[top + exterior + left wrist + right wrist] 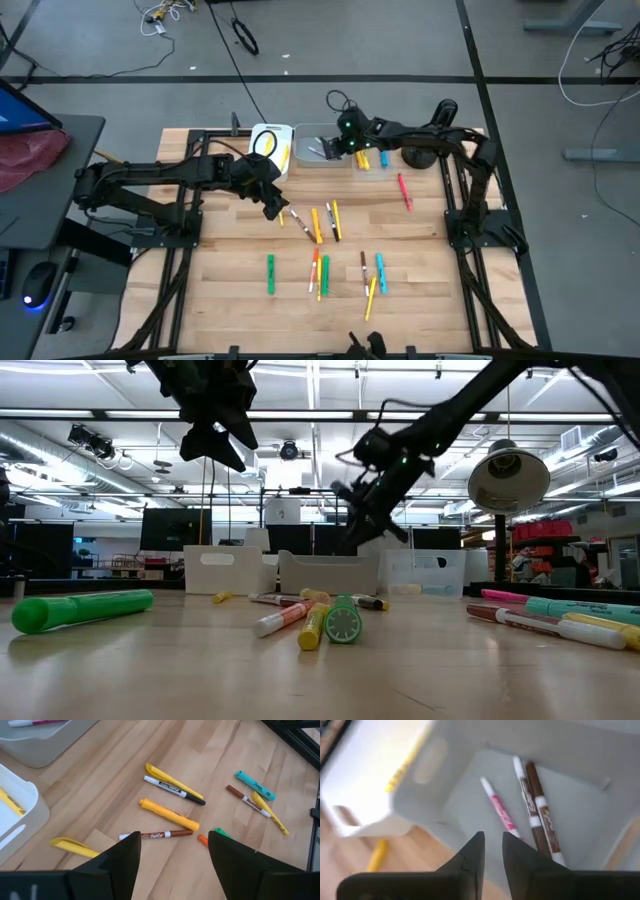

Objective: Pick & Place Markers
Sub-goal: Put the pink pen into the white bin

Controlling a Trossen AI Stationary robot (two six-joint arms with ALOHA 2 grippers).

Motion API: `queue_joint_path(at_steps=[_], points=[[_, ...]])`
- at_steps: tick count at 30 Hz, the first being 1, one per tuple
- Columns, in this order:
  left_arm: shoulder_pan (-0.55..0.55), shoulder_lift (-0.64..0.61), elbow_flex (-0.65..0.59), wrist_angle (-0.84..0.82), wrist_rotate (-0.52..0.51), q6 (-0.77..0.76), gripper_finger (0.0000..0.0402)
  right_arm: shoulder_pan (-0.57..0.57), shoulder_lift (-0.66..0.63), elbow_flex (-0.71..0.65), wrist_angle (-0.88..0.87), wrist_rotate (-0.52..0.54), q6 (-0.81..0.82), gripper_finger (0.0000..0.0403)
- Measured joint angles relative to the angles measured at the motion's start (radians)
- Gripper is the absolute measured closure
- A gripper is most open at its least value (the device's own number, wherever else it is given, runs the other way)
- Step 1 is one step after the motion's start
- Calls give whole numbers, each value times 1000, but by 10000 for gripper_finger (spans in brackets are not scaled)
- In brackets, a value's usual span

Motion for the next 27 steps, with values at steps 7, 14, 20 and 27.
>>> queue_joint_path(at_steps=[7, 14, 20, 27], points=[[0, 0, 0, 0, 0, -2, 165, 125, -226, 1, -198, 57, -133, 356], [-1, 0, 0, 0, -1, -21, 165, 363, -378, 1, -581, 191, -200, 385], [-1, 0, 0, 0, -14, -26, 165, 524, -471, -166, -713, 242, 14, 387], [-1, 0, 0, 0, -14, -26, 165, 602, -661, -486, -716, 243, 382, 308]])
